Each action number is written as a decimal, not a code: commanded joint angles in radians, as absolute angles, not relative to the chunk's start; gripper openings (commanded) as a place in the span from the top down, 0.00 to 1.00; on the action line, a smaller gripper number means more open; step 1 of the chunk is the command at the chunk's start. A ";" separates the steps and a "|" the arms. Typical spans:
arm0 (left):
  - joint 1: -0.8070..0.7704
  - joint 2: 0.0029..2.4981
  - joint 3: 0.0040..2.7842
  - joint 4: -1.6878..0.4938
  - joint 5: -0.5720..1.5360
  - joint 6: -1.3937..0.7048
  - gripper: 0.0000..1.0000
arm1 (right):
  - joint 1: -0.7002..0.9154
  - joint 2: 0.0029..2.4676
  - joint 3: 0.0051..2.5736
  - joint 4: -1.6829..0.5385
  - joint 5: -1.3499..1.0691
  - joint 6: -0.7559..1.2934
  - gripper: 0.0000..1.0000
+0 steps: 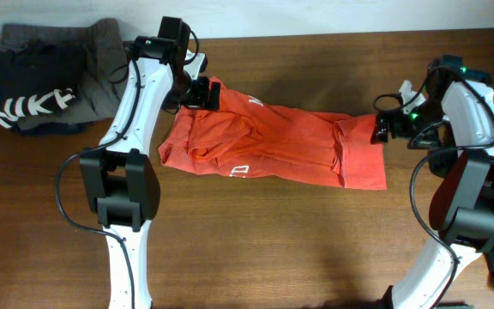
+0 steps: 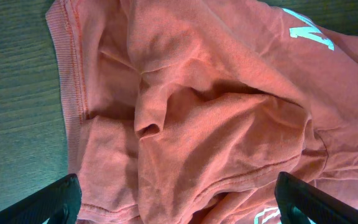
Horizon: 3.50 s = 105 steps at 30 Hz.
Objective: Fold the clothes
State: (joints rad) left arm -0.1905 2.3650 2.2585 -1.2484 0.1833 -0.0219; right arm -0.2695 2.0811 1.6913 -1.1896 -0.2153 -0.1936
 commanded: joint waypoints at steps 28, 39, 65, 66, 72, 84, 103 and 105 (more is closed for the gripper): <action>-0.188 2.341 2.273 -1.250 0.195 -0.007 0.01 | -0.268 2.085 1.394 -0.914 -0.519 -0.255 0.02; -0.188 2.341 2.273 -1.254 0.195 -0.007 0.01 | -0.268 2.085 1.381 -0.904 -0.599 -0.250 0.23; -0.188 2.341 2.273 -1.260 0.194 -0.007 0.01 | -0.367 2.081 1.490 -0.989 -0.381 -0.096 0.90; -0.188 2.341 2.273 -1.260 0.194 -0.007 0.01 | -0.366 2.081 1.526 -1.012 -0.380 -0.095 0.91; -0.188 2.341 2.273 -1.260 0.194 -0.007 0.01 | -0.337 2.080 1.667 -1.130 -0.334 -0.057 0.92; -0.188 2.341 2.273 -1.260 0.194 -0.007 0.01 | 0.023 2.080 1.694 -1.137 0.073 0.167 0.86; -0.188 2.341 2.273 -1.266 0.195 -0.007 0.01 | 0.247 2.082 1.695 -1.066 0.057 0.257 0.34; -0.188 2.341 2.273 -1.266 0.194 -0.007 0.01 | 0.243 2.069 1.701 -1.069 0.057 0.276 0.34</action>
